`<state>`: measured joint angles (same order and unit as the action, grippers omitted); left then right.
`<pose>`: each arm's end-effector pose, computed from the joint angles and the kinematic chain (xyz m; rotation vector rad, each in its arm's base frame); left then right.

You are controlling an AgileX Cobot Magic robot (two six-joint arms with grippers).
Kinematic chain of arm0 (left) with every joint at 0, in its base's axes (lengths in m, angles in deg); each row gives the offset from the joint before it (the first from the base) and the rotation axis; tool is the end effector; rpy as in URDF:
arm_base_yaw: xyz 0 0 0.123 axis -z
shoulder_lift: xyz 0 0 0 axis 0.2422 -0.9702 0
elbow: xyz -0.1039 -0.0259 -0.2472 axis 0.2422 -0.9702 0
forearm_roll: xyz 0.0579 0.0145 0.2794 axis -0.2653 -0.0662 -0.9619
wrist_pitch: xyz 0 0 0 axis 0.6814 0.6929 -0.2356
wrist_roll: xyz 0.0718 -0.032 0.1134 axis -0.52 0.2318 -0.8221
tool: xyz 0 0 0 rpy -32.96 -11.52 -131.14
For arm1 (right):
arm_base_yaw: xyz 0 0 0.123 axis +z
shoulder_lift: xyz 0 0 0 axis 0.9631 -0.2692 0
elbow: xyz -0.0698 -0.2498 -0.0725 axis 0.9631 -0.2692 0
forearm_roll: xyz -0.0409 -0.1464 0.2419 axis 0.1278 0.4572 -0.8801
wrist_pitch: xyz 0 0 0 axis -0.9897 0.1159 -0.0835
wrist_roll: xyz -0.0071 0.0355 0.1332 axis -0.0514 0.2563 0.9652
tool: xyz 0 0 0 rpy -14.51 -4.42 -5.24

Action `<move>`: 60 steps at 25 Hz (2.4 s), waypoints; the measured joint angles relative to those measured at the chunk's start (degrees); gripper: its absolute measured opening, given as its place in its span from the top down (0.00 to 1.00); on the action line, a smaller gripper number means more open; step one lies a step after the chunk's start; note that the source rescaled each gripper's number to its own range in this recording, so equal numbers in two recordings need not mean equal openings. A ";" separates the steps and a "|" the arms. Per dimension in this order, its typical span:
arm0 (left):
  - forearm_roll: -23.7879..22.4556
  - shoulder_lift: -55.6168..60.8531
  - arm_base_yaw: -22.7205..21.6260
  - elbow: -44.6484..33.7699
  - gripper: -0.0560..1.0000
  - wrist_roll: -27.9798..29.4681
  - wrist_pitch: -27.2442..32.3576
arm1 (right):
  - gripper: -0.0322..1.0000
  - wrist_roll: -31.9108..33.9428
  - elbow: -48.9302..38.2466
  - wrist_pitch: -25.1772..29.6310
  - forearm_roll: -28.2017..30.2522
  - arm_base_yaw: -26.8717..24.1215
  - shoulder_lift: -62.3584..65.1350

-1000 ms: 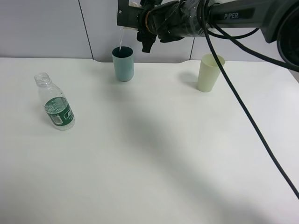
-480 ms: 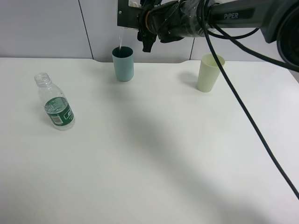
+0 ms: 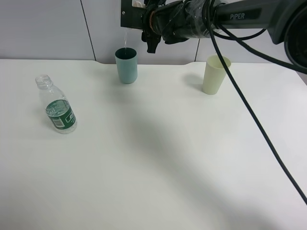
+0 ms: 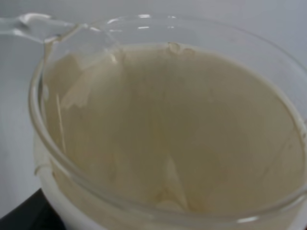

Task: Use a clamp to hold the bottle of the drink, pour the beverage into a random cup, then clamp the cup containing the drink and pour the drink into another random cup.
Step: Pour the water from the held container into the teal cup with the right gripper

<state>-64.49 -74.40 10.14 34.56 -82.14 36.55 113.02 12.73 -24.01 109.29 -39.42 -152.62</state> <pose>0.0805 0.0160 0.2752 -0.1426 2.0229 0.1027 0.5110 0.3048 0.1779 -1.4630 1.2939 -0.7700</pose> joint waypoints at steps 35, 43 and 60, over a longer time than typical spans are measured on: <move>0.00 0.00 0.00 0.00 0.00 0.00 0.00 | 0.94 -7.02 0.00 0.56 0.05 0.00 0.00; 0.00 0.00 0.00 0.00 0.00 0.00 0.00 | 0.94 -10.61 0.00 0.40 0.05 0.04 0.00; 0.00 0.00 0.00 0.00 0.00 0.00 0.00 | 0.94 -19.90 0.00 0.39 0.05 0.04 0.00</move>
<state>-64.49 -74.40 10.14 34.56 -82.14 36.55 93.11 12.73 -23.62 109.35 -39.37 -152.62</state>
